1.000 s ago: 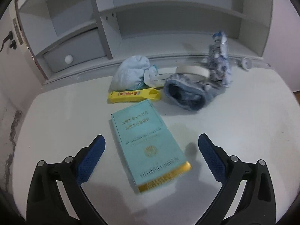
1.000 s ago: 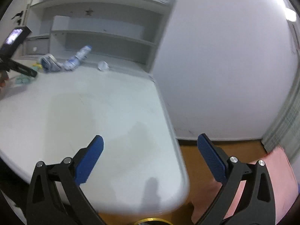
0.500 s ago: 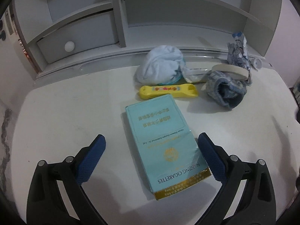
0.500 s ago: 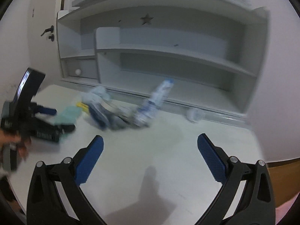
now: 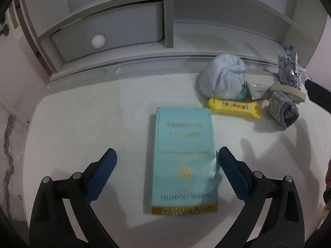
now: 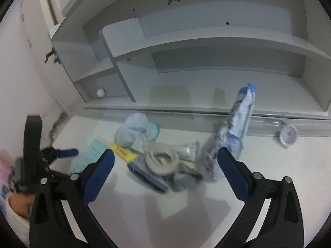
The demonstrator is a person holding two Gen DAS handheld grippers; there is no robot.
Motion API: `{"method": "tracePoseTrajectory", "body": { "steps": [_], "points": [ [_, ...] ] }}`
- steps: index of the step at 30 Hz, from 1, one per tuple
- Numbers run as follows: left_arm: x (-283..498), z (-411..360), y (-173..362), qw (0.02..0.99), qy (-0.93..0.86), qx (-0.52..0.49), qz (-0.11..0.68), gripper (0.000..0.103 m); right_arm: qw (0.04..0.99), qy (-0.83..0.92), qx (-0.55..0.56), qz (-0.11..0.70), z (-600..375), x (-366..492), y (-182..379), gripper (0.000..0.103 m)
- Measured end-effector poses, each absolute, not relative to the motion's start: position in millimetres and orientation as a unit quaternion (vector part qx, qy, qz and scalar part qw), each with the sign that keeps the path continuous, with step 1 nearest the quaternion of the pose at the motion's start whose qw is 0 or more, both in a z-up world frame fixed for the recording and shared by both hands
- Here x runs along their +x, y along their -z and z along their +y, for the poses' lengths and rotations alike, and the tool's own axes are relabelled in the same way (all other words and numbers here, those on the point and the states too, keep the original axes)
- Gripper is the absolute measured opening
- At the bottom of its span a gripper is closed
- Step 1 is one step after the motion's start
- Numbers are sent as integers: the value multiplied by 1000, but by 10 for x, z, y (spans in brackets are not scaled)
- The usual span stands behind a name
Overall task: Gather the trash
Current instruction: 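Grasp the teal cigarette box with the left tool while the right grasps the tape roll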
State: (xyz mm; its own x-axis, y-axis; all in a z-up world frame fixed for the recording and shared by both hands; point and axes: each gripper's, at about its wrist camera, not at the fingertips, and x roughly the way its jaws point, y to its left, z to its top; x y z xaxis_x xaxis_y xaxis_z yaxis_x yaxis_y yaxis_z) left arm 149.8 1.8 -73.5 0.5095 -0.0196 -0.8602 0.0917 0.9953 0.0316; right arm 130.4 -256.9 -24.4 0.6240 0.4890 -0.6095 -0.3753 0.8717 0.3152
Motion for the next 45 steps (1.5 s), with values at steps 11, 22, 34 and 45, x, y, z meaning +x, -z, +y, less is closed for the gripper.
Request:
{"method": "tracePoseTrajectory", "body": {
  "steps": [11,22,34,45],
  "points": [
    [1489,89,667,886,35,35,462,57,883,-239,72,397,-2373,1397,363,73],
    [1384,24,646,892,40,40,448,58,860,-242,155,422,-2538,1439,462,65],
    [1353,34,646,896,51,39,439,58,849,-239,179,436,-2550,1442,562,39],
    [1277,78,479,899,58,10,435,57,890,-224,97,386,-2521,1194,208,38]
  ]
}}
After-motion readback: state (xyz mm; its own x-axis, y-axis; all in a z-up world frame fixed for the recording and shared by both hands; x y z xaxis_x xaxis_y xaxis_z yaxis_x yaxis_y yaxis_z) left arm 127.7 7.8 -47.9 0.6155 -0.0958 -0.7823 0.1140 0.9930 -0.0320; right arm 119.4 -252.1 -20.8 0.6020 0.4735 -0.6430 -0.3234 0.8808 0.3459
